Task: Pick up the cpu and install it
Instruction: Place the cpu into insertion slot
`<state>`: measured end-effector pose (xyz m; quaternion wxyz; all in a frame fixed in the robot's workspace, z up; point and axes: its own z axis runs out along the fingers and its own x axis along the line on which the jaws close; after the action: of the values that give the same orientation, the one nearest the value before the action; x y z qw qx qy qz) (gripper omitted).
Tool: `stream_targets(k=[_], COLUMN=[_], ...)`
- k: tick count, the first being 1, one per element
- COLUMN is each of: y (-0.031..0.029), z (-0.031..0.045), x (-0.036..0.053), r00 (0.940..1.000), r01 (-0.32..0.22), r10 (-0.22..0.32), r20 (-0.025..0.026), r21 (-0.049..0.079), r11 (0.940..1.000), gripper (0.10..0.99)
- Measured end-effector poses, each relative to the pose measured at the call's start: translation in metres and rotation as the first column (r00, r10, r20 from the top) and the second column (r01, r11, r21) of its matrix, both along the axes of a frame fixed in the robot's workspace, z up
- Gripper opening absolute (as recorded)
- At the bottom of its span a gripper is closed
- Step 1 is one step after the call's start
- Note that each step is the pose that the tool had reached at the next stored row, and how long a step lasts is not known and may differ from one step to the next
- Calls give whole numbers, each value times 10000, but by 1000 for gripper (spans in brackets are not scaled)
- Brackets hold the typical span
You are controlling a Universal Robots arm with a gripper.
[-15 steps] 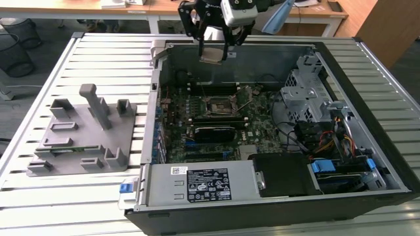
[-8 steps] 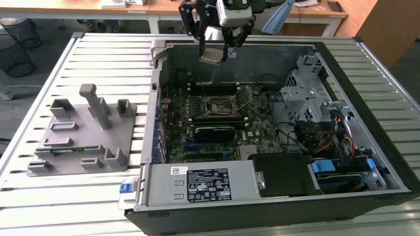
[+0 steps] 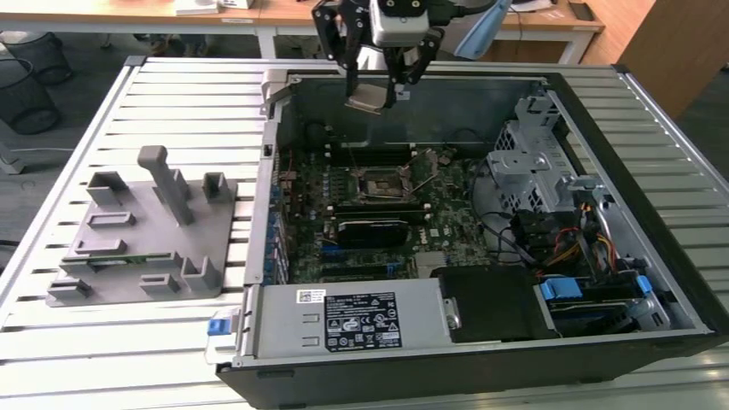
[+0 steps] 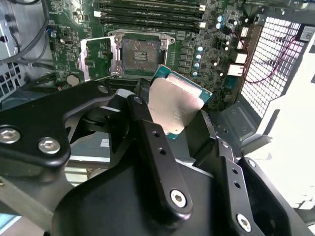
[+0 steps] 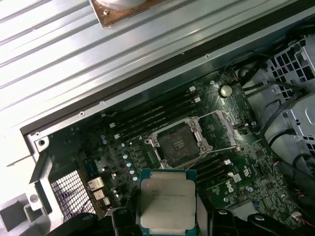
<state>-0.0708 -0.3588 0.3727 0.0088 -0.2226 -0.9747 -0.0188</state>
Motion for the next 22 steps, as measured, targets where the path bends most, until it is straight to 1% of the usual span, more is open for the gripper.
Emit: stream_targets(k=[6,11,17,22], y=[0,0,0,0], z=[-1,-1,-2,-3], x=[0,0,1,1], r00=[9984,9953,9895,9823], r01=[560,966,1446,1874], r10=[-560,-966,-1446,-1874], r20=[3,11,29,47], r21=[-98,-212,-360,-467], r11=[9984,9951,9888,9812], gripper=[537,537,537,537])
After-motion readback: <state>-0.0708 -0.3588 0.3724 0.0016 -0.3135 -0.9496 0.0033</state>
